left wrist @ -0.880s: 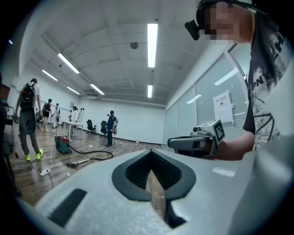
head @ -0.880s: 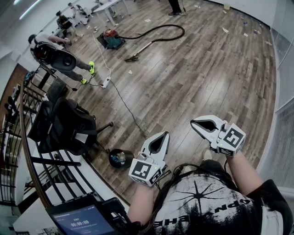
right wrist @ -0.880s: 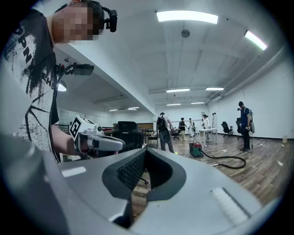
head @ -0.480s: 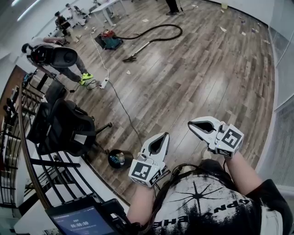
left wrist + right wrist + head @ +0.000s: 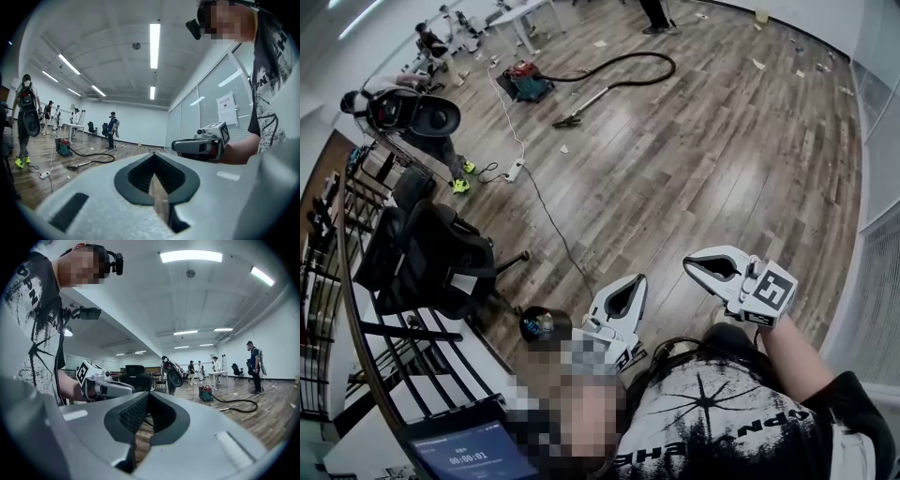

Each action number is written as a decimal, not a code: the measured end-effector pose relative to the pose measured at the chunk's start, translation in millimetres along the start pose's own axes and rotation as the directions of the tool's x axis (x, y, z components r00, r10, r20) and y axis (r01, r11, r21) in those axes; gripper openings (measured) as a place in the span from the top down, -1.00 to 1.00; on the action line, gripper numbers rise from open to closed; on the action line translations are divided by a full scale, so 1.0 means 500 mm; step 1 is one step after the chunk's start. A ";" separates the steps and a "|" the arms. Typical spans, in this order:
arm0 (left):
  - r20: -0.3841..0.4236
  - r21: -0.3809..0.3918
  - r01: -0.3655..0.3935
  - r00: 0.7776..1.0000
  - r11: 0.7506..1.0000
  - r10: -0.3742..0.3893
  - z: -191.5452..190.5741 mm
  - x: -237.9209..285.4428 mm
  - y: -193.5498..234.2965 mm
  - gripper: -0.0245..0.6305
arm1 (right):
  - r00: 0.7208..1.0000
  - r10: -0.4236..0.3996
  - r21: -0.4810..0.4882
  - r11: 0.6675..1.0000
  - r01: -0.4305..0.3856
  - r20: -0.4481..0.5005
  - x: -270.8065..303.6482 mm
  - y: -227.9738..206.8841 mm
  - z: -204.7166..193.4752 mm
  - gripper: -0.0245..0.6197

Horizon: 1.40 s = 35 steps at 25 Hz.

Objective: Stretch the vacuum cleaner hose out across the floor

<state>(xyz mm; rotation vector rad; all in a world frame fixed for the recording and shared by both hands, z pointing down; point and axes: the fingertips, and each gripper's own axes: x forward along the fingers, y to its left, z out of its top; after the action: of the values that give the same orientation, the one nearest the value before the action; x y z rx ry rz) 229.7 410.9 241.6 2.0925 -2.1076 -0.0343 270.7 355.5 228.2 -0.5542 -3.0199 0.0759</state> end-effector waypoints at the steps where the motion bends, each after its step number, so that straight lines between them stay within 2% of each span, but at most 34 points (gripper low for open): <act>1: 0.001 -0.004 -0.001 1.000 1.000 0.001 -0.003 0.000 0.002 0.93 | 1.000 0.000 -0.004 1.000 0.000 0.001 0.001 -0.001 -0.001 0.90; 7: 0.000 -0.016 -0.005 1.000 1.000 0.005 -0.022 0.014 0.022 0.93 | 1.000 -0.006 0.020 1.000 0.006 -0.011 0.009 -0.025 -0.023 0.90; 12: -0.011 -0.034 -0.015 1.000 0.999 0.014 -0.009 0.064 0.061 0.93 | 1.000 -0.007 0.036 0.999 0.007 -0.005 0.027 -0.092 -0.019 0.90; 24: -0.040 -0.023 -0.068 0.997 0.997 0.067 0.058 0.324 0.226 0.93 | 0.997 0.080 0.034 0.996 -0.080 -0.011 0.105 -0.404 0.013 0.90; 29: -0.036 -0.037 -0.109 0.994 0.993 0.107 0.084 0.399 0.283 0.93 | 0.991 0.130 0.004 0.991 -0.130 -0.029 0.129 -0.493 0.032 0.90; 35: -0.032 -0.042 -0.157 0.987 0.987 0.155 0.086 0.508 0.351 0.93 | 0.983 0.182 -0.021 0.983 -0.183 -0.037 0.149 -0.622 0.017 0.90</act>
<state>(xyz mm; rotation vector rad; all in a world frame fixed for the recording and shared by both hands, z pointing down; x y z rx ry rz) 49.9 156.1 249.8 1.8858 -2.2251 -0.0304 90.8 91.2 243.4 -0.8244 -2.9318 0.0389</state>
